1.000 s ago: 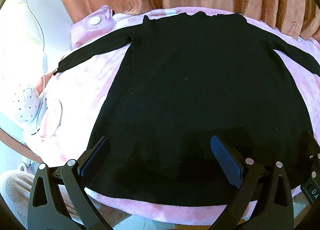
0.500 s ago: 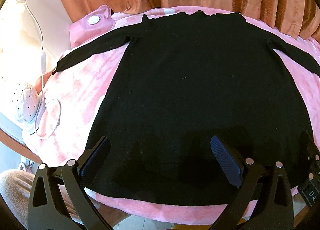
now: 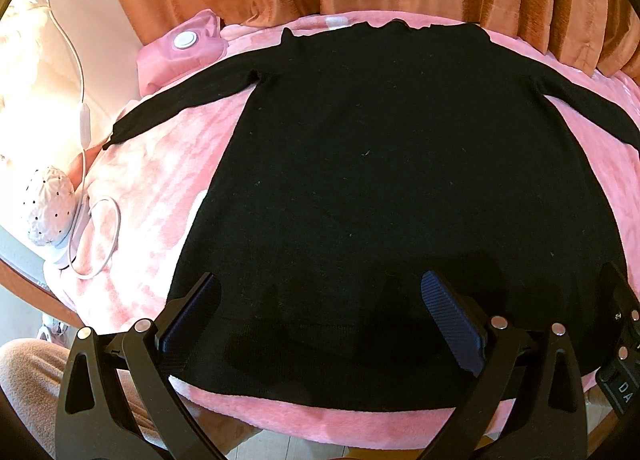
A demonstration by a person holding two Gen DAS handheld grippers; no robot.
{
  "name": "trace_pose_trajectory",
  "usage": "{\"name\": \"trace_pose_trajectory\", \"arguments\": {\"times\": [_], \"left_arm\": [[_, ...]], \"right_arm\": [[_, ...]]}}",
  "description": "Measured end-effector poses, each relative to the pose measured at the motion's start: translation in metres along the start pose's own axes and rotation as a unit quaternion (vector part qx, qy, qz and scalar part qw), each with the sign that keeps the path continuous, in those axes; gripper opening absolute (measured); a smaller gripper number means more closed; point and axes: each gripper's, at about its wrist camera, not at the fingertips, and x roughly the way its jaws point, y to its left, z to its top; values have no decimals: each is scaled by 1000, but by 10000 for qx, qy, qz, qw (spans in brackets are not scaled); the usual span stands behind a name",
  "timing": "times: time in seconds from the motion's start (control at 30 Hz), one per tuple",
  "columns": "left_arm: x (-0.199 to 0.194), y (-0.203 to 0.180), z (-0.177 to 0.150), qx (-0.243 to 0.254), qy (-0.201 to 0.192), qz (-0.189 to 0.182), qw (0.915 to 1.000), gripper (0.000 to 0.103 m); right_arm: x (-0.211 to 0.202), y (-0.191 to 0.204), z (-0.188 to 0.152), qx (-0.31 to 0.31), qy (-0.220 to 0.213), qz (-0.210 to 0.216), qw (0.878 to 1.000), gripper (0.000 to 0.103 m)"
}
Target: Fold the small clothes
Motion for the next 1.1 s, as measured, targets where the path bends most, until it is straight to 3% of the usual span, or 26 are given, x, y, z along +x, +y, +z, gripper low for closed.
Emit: {"name": "trace_pose_trajectory", "arguments": {"times": [0.47,0.57,0.63,0.73,0.8,0.9,0.93,1.0,1.03,1.07,1.1], "left_arm": [[3,-3,1,6,49,-3,10000,98],[-1,5,12,-87,21,-145,9999,98],[-13,18,30,-238,-149,-356,9990,98],[-33,35,53,-463,-540,-576,9958,98],[-44,44,68,-552,-724,-766,9929,98],[-45,53,85,-631,-802,-1054,9892,98],[-43,55,88,-688,-830,-1101,9881,98],[-33,60,91,-851,-846,-1101,9867,98],[-29,61,92,-916,-817,-1119,9861,98],[-21,63,92,-1013,-710,-1136,9858,98],[-15,63,92,-1067,-620,-1165,9855,98]], "right_arm": [[2,-3,1,29,12,53,10000,92],[5,-27,22,251,38,251,9994,92],[8,-65,53,724,60,390,9966,92],[21,-145,95,1683,135,640,9836,92],[38,-196,111,2132,238,441,9757,92],[94,-272,122,2763,957,186,9561,91],[112,-289,120,2956,1234,106,9473,89],[154,-316,109,3302,1838,105,9258,70],[168,-324,104,3433,2014,87,9173,66],[177,-330,101,3532,2067,97,9124,65],[183,-335,102,3555,1907,77,9150,67]]}}
